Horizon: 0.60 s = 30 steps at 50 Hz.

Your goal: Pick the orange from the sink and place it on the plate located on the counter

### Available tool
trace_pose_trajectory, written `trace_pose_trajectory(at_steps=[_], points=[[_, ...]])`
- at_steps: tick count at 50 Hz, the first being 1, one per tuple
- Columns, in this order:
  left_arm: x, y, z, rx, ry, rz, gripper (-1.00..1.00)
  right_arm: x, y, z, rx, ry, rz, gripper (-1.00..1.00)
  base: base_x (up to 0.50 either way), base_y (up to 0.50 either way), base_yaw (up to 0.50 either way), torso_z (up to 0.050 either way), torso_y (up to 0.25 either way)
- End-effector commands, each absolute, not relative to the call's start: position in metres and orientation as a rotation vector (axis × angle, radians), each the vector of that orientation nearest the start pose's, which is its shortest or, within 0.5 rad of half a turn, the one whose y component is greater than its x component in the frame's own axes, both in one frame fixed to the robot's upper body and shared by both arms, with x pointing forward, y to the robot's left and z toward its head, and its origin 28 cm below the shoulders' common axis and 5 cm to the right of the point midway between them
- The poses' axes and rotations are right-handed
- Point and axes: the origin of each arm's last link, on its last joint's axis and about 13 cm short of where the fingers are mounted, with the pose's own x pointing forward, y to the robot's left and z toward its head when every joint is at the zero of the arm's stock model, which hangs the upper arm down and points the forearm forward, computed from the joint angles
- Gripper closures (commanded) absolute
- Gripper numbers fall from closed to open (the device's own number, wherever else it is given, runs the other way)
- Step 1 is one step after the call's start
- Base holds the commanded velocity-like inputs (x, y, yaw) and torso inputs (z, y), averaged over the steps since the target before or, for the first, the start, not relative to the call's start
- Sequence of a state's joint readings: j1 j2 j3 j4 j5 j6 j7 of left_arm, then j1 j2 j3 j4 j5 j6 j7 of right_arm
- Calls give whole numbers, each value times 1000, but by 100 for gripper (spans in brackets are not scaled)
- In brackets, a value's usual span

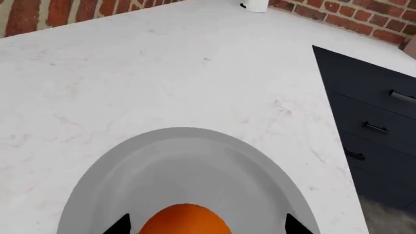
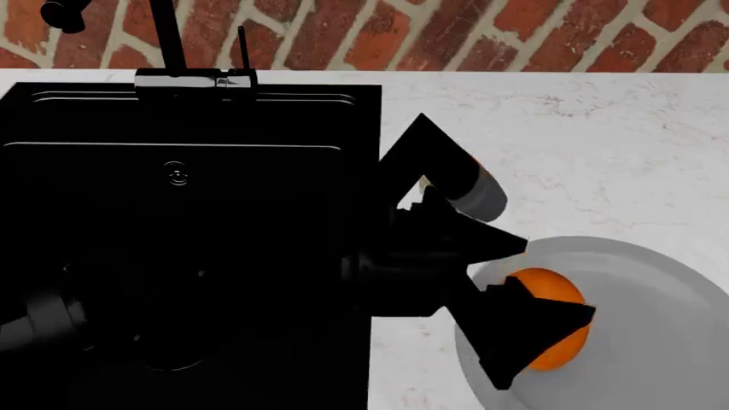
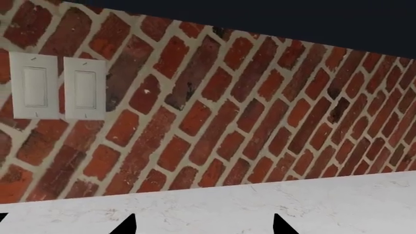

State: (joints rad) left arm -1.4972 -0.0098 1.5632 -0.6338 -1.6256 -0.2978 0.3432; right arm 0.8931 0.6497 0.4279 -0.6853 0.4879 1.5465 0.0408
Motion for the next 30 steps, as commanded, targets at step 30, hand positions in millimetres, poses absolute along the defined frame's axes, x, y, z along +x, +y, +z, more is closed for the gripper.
trace_pose_trajectory(at_steps=[30], points=[[286,123,275,-32,23,-1072,-100,211,-233,307,-129,-155,-259,-100,0,0,0,0,0]])
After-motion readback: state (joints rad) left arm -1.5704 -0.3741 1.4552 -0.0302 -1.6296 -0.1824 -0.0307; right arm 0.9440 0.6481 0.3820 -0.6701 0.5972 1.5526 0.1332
